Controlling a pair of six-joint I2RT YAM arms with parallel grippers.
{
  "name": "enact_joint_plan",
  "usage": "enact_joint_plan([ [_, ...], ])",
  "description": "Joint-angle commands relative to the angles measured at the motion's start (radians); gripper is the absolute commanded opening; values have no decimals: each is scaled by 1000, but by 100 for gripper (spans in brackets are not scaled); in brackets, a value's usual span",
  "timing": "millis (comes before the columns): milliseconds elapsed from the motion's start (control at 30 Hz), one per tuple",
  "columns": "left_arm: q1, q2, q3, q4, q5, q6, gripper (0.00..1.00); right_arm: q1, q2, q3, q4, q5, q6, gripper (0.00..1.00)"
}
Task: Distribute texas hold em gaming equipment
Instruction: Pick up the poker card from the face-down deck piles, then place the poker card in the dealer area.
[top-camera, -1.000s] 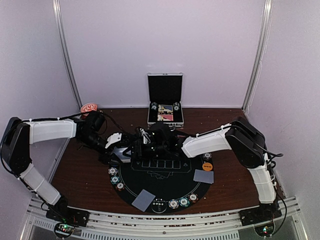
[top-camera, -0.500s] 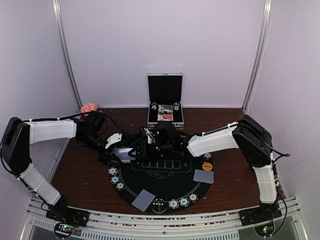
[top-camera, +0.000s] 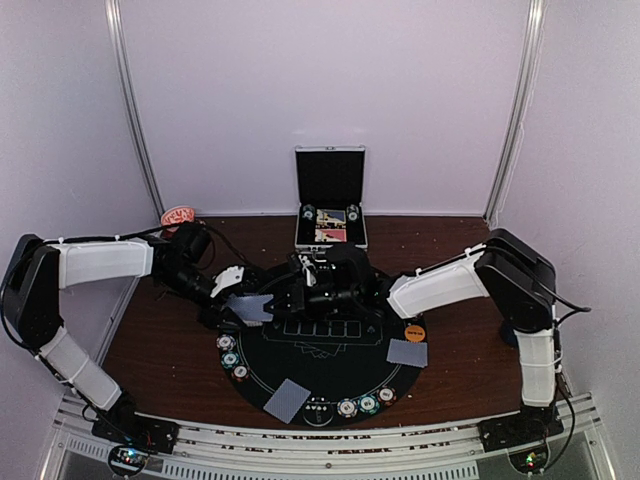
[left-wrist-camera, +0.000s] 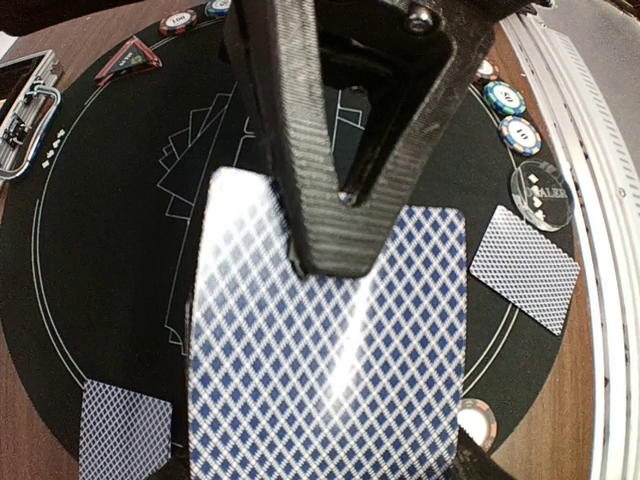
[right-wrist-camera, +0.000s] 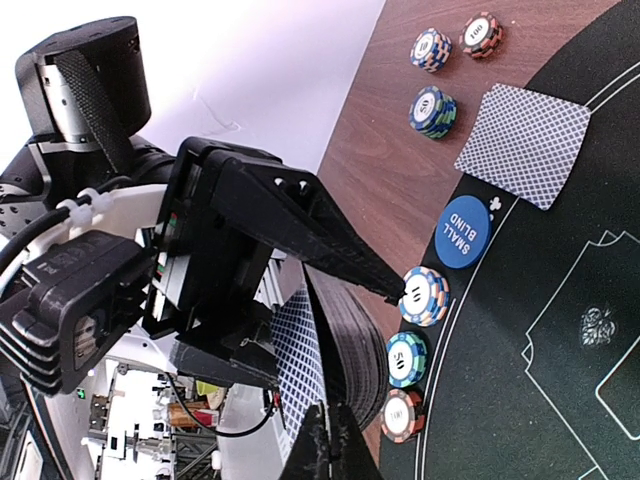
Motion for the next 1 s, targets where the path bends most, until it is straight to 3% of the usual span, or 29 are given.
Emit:
enact_joint_plan([
  [0,6,-14,6,22,14,10,59,-7,-68,-43,91,-52,53,0],
  [233,6,-19,5,22,16,9,59,-45,-171,-110,-12,-46,-39,0],
  [533,6,-15,6,22,13,9,59,-102,-280,-106,-451,-91,-346,0],
  [667,6,-13,7,22,13,7,59,-105,-278,-80,-644,-131,-519,0],
  [967,6,-13,8,22,13,7,59,-67,-189,-2,-818,-188,-692,0],
])
